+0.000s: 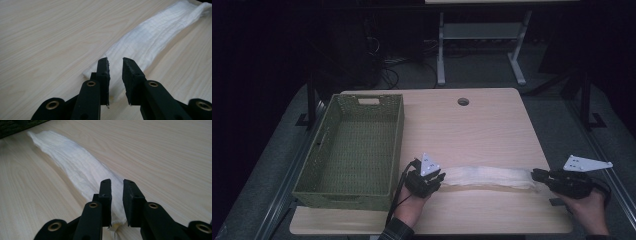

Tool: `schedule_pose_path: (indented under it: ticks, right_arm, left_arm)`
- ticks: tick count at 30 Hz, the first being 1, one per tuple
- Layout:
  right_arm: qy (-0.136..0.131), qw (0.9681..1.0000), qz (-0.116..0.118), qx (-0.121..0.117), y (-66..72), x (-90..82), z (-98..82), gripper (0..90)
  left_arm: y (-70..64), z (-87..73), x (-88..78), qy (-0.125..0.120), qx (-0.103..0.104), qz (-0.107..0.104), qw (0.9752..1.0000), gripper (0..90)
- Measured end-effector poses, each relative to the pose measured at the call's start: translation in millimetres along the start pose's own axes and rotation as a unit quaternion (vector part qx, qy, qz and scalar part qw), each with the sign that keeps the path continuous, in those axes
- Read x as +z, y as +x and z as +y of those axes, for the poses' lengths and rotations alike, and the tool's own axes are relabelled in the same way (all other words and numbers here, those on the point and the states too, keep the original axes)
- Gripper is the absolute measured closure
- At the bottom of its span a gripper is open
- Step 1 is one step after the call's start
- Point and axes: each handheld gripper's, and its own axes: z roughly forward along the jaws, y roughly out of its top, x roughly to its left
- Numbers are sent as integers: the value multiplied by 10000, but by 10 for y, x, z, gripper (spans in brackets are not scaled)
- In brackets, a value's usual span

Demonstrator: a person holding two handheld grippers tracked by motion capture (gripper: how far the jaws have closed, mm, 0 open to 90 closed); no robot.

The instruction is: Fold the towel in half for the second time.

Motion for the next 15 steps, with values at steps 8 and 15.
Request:
schedule_pose_path:
  ticks: [8, 15]
  right_arm:
    - [876, 9957, 310, -11, 28, 247, -111, 895]
    - [1101, 9935, 289, -91, 20, 322, -142, 900]
  left_arm:
    - [43, -101, 306, 613, 3, -242, 9978, 762]
    - [49, -101, 384, 945, 627, 50, 9935, 800]
